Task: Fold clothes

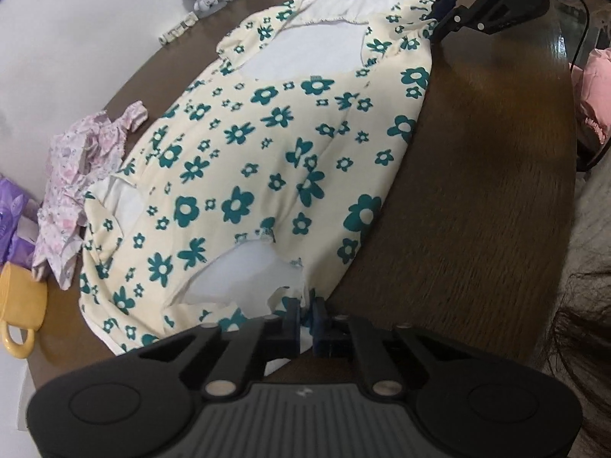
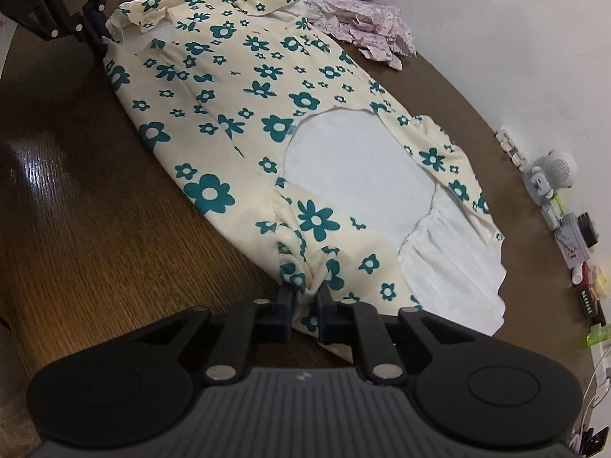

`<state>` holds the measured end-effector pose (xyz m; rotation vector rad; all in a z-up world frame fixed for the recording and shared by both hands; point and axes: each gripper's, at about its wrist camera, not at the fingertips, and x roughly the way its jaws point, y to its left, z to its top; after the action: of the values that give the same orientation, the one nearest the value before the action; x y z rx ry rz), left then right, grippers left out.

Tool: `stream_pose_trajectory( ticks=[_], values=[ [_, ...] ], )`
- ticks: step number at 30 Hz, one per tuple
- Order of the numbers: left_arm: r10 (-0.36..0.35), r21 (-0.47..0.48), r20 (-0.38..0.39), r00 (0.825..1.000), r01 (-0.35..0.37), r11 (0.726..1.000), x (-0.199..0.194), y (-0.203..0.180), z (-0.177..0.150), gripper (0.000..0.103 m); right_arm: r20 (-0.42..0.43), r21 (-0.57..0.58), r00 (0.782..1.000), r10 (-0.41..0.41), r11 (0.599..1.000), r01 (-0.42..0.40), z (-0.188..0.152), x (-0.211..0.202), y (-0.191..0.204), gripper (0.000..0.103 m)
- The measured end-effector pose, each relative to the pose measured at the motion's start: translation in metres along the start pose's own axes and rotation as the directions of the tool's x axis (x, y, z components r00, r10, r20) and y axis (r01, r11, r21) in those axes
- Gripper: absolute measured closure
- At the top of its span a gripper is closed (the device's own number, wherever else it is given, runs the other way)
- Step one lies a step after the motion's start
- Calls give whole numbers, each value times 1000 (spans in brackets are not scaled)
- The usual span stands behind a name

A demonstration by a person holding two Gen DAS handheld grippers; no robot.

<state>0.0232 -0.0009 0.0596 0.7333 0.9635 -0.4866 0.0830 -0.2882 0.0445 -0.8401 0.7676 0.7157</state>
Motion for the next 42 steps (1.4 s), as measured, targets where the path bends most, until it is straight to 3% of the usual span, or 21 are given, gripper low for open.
stream_pose_trajectory(
  ticks=[7,21,33,42],
  values=[
    [3,30,-1,1000,-3,1000,-7,-8,-1,99,18,-70,999,-31,997,33,2,-11,8,97],
    [2,75,2,1000,-2,997,-27,-13,-11,100,-4,-149,1000,-5,989,5,-2,-31,18,98],
    [133,110,19,991,-135,985,-37,24,21,99,-41,-330,996,-85,942,67,30,-41,5,98],
    [149,108,5,989,-149,983,-32,39,34,99,-110,-382,993,-33,924,-12,42,-31,-7,98]
  ],
)
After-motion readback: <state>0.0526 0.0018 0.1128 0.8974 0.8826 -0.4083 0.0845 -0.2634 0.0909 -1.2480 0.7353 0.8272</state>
